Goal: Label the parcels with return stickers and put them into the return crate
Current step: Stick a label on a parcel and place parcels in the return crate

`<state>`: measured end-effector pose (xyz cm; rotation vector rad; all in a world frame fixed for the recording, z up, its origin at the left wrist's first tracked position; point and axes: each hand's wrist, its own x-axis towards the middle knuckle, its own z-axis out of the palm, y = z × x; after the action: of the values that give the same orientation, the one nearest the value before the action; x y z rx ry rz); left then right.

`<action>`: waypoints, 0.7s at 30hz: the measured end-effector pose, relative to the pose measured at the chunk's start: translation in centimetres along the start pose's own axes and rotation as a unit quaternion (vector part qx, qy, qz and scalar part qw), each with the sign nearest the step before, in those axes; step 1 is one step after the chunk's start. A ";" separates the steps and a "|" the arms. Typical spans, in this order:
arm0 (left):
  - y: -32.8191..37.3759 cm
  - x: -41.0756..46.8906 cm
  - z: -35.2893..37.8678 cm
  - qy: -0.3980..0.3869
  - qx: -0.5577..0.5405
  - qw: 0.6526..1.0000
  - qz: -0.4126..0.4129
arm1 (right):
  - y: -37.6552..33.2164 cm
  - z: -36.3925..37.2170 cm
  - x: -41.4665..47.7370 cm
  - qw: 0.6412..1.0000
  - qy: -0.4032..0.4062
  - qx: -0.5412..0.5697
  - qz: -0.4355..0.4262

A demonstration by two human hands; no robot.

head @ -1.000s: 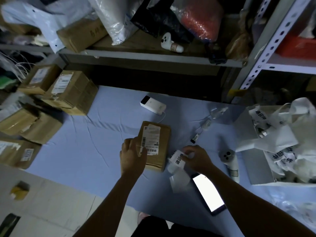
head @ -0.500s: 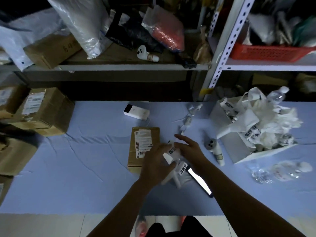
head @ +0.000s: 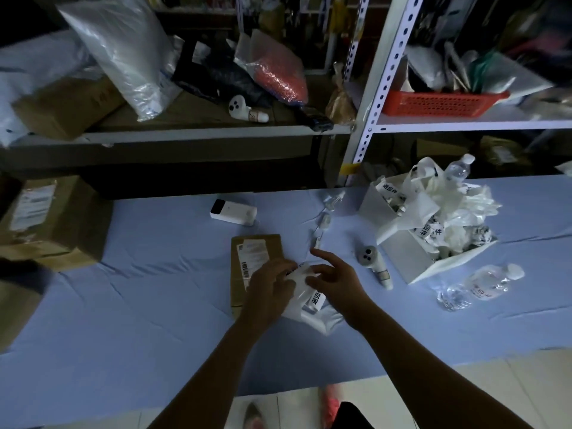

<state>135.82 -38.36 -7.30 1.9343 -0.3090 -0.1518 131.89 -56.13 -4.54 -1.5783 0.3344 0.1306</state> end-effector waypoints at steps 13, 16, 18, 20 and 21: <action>0.6 -0.6 -1.0 0.049 -0.003 0.998 -0.050 | -0.7 2.0 -0.8 0.998 -0.013 -0.053 -0.018; 0.4 -0.1 -1.5 0.076 -0.027 0.994 -0.080 | -0.2 2.0 -0.9 0.999 -0.008 -0.048 -0.006; 0.4 0.4 -2.0 0.115 -0.033 0.990 -0.078 | 0.4 1.5 -0.7 0.999 0.022 -0.045 0.011; 0.7 0.7 -2.6 0.151 -0.052 0.985 -0.067 | 1.2 0.8 -0.4 0.995 0.068 -0.062 0.028; 0.9 0.8 -2.8 0.168 -0.054 0.982 -0.062 | 1.6 0.6 -0.2 0.992 0.091 -0.077 0.038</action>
<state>137.14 -36.39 -5.40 1.8332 0.0442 0.0763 131.31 -55.56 -6.04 -1.7360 0.5377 0.0722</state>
